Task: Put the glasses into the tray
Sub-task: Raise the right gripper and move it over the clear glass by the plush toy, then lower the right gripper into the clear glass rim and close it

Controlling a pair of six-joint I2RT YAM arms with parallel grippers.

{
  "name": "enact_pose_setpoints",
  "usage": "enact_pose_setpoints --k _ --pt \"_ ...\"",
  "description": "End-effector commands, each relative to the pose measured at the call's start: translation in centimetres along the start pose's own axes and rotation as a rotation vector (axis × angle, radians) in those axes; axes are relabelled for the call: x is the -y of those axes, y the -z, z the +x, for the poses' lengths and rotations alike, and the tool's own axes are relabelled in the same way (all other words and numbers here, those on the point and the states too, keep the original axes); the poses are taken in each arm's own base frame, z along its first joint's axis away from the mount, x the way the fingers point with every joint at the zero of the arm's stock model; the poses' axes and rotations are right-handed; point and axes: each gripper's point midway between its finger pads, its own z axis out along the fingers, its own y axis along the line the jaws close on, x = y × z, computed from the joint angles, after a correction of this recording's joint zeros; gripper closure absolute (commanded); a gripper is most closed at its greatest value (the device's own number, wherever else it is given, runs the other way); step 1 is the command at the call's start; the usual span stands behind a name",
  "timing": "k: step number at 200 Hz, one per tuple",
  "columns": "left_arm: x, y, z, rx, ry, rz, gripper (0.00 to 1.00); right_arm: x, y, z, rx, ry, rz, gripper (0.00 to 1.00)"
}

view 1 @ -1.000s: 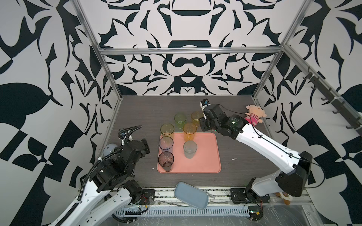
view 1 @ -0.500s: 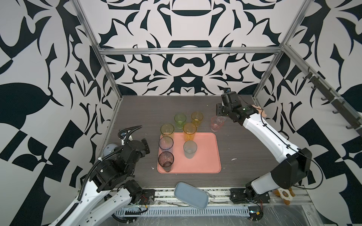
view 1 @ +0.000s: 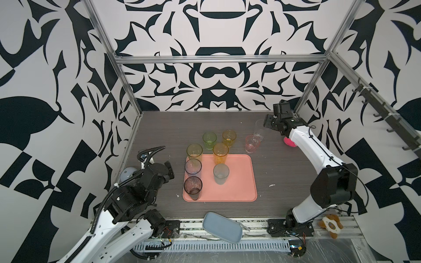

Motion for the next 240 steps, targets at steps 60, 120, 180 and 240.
enact_pose_setpoints --k 60,120,180,240 --pt "-0.8 -0.1 0.5 0.001 -0.002 -0.028 0.01 0.7 -3.8 -0.1 -0.078 -0.109 -0.034 0.32" --pt "-0.8 -0.1 0.5 -0.001 -0.003 -0.028 0.01 0.9 -6.0 0.9 -0.142 -0.134 -0.053 0.44" --pt "-0.8 0.0 0.5 0.002 0.001 -0.027 0.01 0.8 -7.2 1.8 -0.182 -0.153 -0.078 0.58" --pt "-0.8 -0.1 0.5 0.002 0.001 -0.028 0.0 0.8 -7.9 2.4 -0.2 -0.159 -0.08 0.65"
